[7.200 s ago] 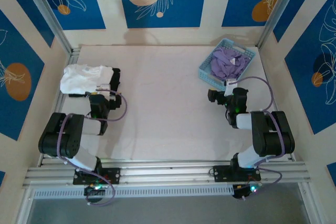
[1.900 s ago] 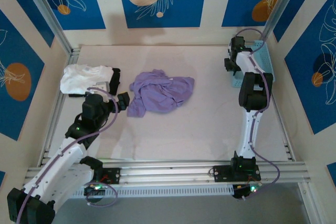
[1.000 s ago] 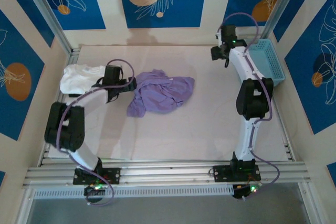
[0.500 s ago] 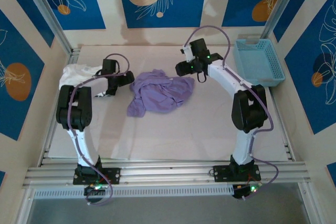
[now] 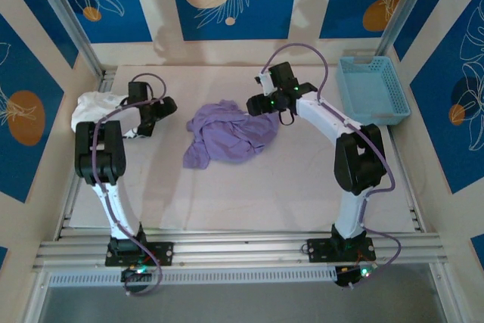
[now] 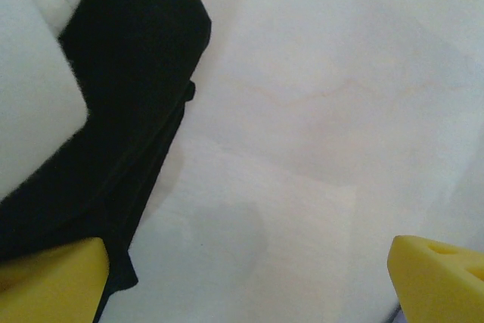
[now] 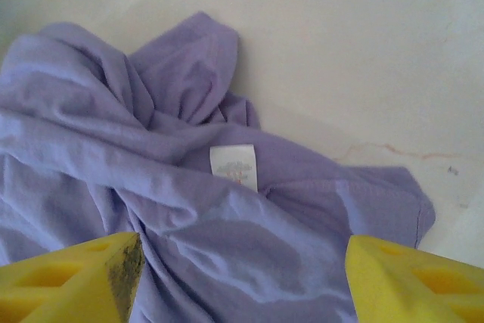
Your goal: Fold the inside-out t-shirt
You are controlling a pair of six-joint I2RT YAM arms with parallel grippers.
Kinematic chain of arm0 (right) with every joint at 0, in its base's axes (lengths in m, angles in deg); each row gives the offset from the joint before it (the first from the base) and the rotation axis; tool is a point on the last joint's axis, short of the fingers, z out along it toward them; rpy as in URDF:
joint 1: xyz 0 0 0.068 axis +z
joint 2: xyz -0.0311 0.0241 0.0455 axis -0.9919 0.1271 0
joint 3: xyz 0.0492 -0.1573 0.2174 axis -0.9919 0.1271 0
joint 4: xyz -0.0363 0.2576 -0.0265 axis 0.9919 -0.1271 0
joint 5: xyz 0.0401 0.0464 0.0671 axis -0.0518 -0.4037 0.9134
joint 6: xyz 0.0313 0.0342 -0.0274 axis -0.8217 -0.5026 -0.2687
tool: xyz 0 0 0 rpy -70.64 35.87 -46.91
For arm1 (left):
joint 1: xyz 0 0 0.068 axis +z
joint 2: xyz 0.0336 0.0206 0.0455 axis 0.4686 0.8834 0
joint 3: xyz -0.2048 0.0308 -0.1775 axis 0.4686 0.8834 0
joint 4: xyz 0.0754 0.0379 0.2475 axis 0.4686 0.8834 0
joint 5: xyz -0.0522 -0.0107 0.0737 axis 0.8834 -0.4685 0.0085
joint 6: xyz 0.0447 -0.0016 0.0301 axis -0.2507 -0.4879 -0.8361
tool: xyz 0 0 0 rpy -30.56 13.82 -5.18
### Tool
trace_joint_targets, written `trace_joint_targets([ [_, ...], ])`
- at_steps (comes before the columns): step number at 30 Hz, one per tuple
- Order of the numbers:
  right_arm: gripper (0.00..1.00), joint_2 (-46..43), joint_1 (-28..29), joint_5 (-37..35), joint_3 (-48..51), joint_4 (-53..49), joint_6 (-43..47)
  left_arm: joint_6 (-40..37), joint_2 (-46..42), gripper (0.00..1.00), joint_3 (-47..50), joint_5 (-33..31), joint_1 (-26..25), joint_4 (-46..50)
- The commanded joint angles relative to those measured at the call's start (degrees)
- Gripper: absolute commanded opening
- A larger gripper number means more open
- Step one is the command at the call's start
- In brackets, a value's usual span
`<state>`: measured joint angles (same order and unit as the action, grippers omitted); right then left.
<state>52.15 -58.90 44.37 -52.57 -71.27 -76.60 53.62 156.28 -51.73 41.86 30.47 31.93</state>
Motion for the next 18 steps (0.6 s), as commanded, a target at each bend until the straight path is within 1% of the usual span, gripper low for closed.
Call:
trace_joint_targets([
  [1, 0.72, -2.7, 0.1, 0.2, 2.1, 0.1, -1.3, 0.1, 1.5, 0.95, -2.2, -0.6, 3.2, 3.1],
  [8, 0.72, -2.4, 0.2, -1.6, 3.4, -1.0, -1.9, -0.1, -0.2, 0.94, -2.2, -1.2, 4.6, 3.2],
  [11, 0.72, -1.9, 0.7, 0.4, 4.5, -0.9, -2.5, 1.7, -2.6, 0.93, -0.6, 3.4, 4.3, -0.2],
  [13, 0.71, -1.8, 1.5, 3.3, 5.5, -0.1, -3.3, 3.0, -5.1, 0.93, 1.1, 6.2, 3.1, -3.0],
  [15, 0.7, -1.7, 2.5, 4.7, 6.7, 0.5, -4.0, 4.3, -7.9, 0.93, 3.2, 8.2, 1.6, -5.0],
  [18, 0.69, -1.4, 2.6, 2.2, 7.6, -1.4, -6.7, 5.3, -13.3, 0.93, 9.1, 10.1, -2.1, -7.9],
])
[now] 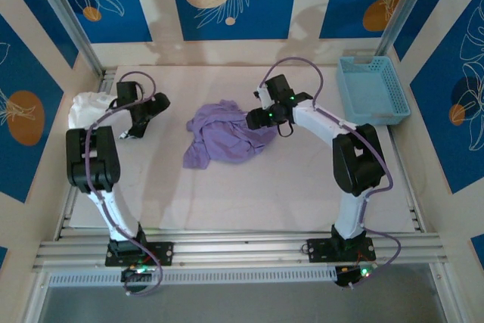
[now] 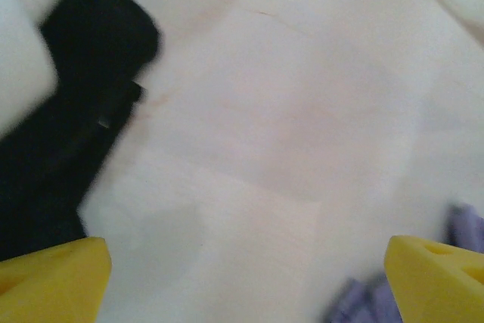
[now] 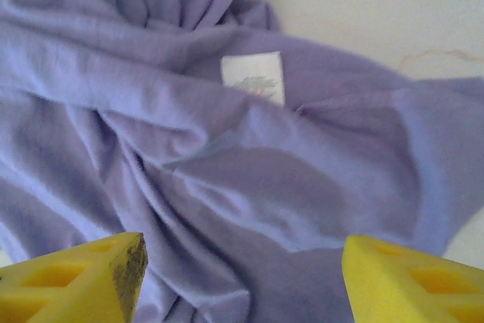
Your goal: Fold the inside-out t-shirt
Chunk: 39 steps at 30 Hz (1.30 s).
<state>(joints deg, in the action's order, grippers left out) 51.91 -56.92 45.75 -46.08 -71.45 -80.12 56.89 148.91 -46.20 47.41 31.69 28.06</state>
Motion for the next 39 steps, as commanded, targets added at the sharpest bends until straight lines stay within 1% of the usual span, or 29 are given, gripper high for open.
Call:
trace_joint_targets([
  [1, 0.68, -1.4, 0.3, -0.1, 1.8, -1.7, -4.3, 1.9, -8.1, 0.93, 6.2, 4.5, -4.7, -4.7],
  [5, 0.65, -3.0, -1.3, 0.4, 5.9, -1.8, -8.9, 0.3, -17.1, 0.95, 17.6, 0.5, -10.7, -6.5],
  [8, 0.65, -2.8, -2.4, 3.8, 8.2, -0.2, -12.3, -2.4, -21.3, 1.0, 23.4, -2.0, -14.6, -5.7],
  [10, 0.64, -1.8, -2.6, 5.6, 9.1, 1.6, -14.2, -4.4, -22.2, 1.0, 25.3, -2.1, -16.8, -5.8],
  [12, 0.62, -0.1, -2.6, 6.8, 9.3, 2.9, -15.7, -5.7, -21.2, 0.99, 25.5, -2.4, -18.2, -6.1],
  [13, 0.6, 0.7, -2.7, 7.6, 9.5, 4.0, -16.4, -6.1, -20.1, 0.97, 25.1, -2.3, -18.6, -6.3],
  [15, 0.51, 2.1, -2.9, 9.1, 9.6, 6.0, -17.7, -6.3, -17.6, 0.9, 23.6, -2.2, -18.9, -6.5],
  [17, 0.39, 2.8, -3.4, 9.7, 10.0, 8.0, -18.9, -6.8, -14.8, 0.77, 21.5, -1.9, -19.0, -7.4],
  [21, 0.2, 2.4, -4.7, 10.1, 11.1, 11.5, -20.1, -6.9, -10.6, 0.56, 18.3, -1.7, -19.0, -10.0],
  [23, 0.09, 1.8, -5.4, 9.9, 11.3, 12.4, -20.4, -6.5, -8.8, 0.38, 17.0, -1.6, -19.0, -11.8],
  [24, 0.03, 1.1, -5.6, 9.7, 11.5, 12.8, -20.2, -6.4, -8.1, 0.33, 16.5, -1.6, -19.1, -11.9],
  [25, 0.0, 0.1, -5.9, 9.2, 11.7, 13.1, -19.8, -6.3, -7.7, 0.23, 15.7, -1.7, -19.0, -11.8],
  [26, 0.0, -1.6, -6.1, 8.3, 12.0, 13.2, -19.1, -6.3, -8.0, 0.14, 15.2, -1.8, -19.0, -11.5],
  [27, 0.0, -3.3, -6.4, 7.4, 12.2, 13.2, -18.1, -6.4, -8.8, 0.09, 15.0, -2.0, -18.9, -11.2],
  [28, 0.0, -5.8, -6.8, 6.2, 12.7, 13.3, -17.0, -6.4, -10.4, 0.06, 15.0, -2.2, -18.9, -10.8],
  [31, 0.0, -14.6, -8.2, 3.0, 14.2, 13.9, -13.7, -7.1, -18.4, 0.04, 15.6, -3.0, -18.8, -8.8],
  [34, 0.0, -24.0, -10.0, 2.5, 14.7, 14.1, -10.9, -7.3, -29.3, 0.03, 15.8, -3.8, -18.8, -6.5],
  [39, 0.0, -38.0, -11.6, 2.4, 11.6, 13.2, -8.0, -6.7, -45.5, 0.0, 12.9, -5.5, -19.0, -4.5],
])
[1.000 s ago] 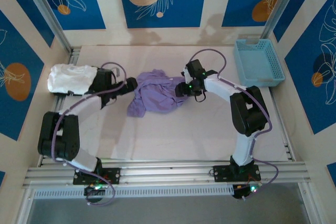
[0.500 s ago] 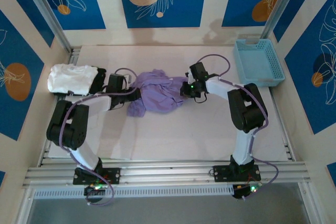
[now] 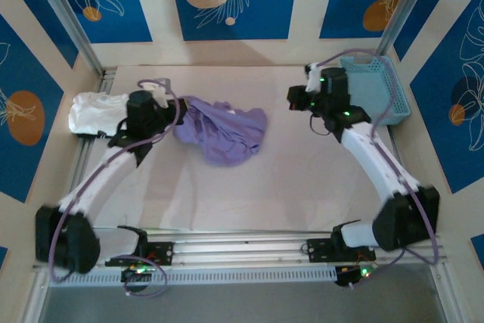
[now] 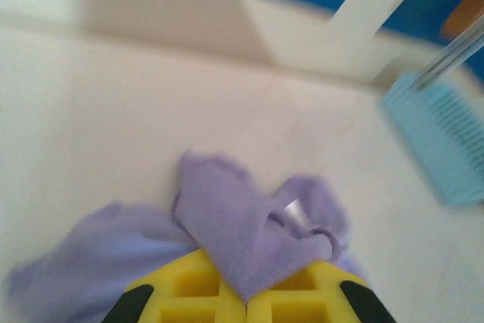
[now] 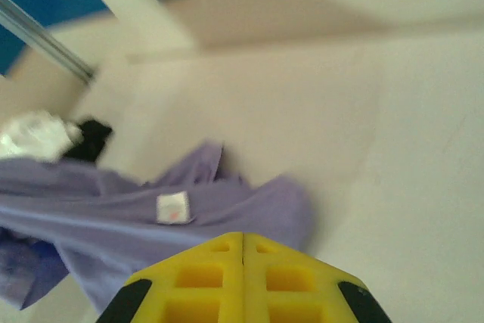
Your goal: Fold the inside-out t-shirt
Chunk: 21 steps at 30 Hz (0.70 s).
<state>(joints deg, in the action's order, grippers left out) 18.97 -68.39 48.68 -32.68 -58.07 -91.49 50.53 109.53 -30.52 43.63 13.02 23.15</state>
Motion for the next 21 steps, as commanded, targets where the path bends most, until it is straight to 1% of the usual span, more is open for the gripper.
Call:
trace_joint_targets([
  [1, 0.0, -7.4, -0.2, -0.6, -2.7, -0.2, 3.7, -0.1, -8.7, 0.0, -3.7, -2.0, -0.3, 0.8],
  [4, 0.0, -11.1, -0.4, -1.1, -4.4, -1.4, 3.2, -0.8, -13.5, 0.0, -5.1, -3.5, -0.4, 1.1],
  [6, 0.0, -10.1, -0.2, -0.1, -5.2, -4.2, 1.7, -1.2, -14.3, 0.0, -4.5, -4.5, -0.4, 1.8],
  [8, 0.0, -7.4, 0.6, 1.5, -4.3, -6.1, 0.4, -1.2, -13.3, 0.0, -3.3, -4.4, -0.4, 2.6],
  [9, 0.02, -6.5, 1.2, 2.6, -3.3, -5.6, -0.2, -0.9, -12.6, 0.0, -2.9, -3.6, -0.4, 2.7],
  [10, 0.08, -5.4, 2.3, 5.3, -1.3, -3.8, -0.1, -0.7, -11.6, 0.0, -2.7, -2.3, -0.4, 2.9],
  [12, 0.21, -3.2, 5.7, 8.2, 2.1, 0.2, -0.6, -0.4, -10.1, 0.0, -3.2, 0.2, -0.4, 3.7],
  [14, 0.33, 0.3, 10.6, 10.6, 5.5, 5.2, -1.0, 0.2, -9.2, 0.0, -4.3, 2.1, -0.4, 4.5],
  [17, 0.48, 7.6, 18.3, 11.3, 9.0, 12.2, -1.3, 1.0, -9.3, 0.0, -5.2, 4.5, -0.5, 4.6],
  [21, 0.62, 17.6, 25.5, 11.3, 11.7, 21.8, -1.3, 2.0, -9.8, 0.0, -5.9, 7.2, -0.5, 4.6],
])
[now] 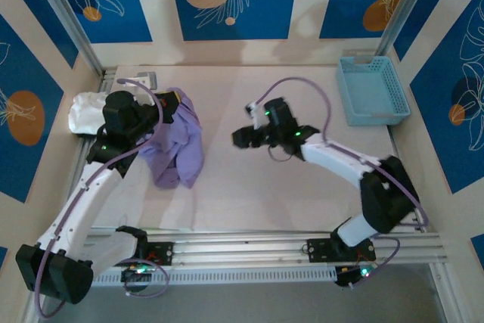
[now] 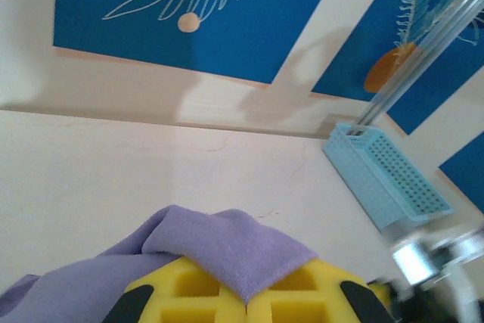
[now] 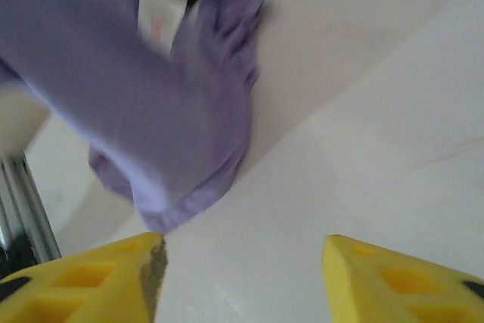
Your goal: Fold the inside-out t-shirt
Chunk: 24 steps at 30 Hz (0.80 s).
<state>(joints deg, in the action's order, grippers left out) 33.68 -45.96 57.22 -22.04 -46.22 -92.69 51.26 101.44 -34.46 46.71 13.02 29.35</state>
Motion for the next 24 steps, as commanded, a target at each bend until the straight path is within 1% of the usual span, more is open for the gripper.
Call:
trace_joint_targets([
  [1, 0.69, 5.4, 4.4, 2.7, 1.3, 12.8, 0.1, 1.5, -1.9, 0.0, -2.0, 4.7, -0.5, -1.5],
  [4, 0.76, 11.7, 6.8, 3.5, 0.3, 18.6, -0.6, 2.1, -2.5, 0.0, -2.0, 5.6, -0.6, -1.6],
  [6, 0.76, 14.7, 7.7, 4.3, -1.0, 22.6, -1.2, 2.3, -2.8, 0.0, -1.8, 5.6, -0.6, -1.8],
  [8, 0.72, 17.5, 8.3, 6.7, -2.9, 25.6, -2.7, 2.3, -3.1, 0.0, -1.8, 5.4, -0.6, -1.7],
  [9, 0.69, 18.5, 8.6, 8.0, -3.8, 26.8, -3.1, 2.3, -3.0, 0.0, -1.9, 5.3, -0.6, -1.7],
  [10, 0.64, 19.5, 9.1, 8.2, -4.6, 27.6, -3.6, 2.3, -3.1, 0.0, -2.1, 5.1, -0.6, -1.6],
  [13, 0.45, 21.0, 9.9, 8.9, -5.4, 30.1, -4.4, 2.5, -3.1, 0.0, -2.2, 4.7, -0.5, -2.1],
  [14, 0.36, 21.0, 9.9, 8.4, -5.5, 30.3, -4.6, 2.7, -3.2, 0.0, -2.4, 4.6, -0.6, -2.1],
  [17, 0.01, 18.2, 9.2, 7.0, -4.2, 29.6, -3.0, 3.4, -3.1, 0.0, -2.6, 4.5, -0.6, -2.9],
  [19, 0.0, 13.1, 8.1, 3.8, -2.3, 26.9, -0.3, 3.7, -3.0, 0.0, -3.3, 4.7, -0.6, -2.6],
  [24, 0.0, -4.0, 5.4, -6.5, 1.1, 17.4, 8.0, 5.2, -3.5, 0.0, -5.7, 5.3, -0.9, -2.7],
])
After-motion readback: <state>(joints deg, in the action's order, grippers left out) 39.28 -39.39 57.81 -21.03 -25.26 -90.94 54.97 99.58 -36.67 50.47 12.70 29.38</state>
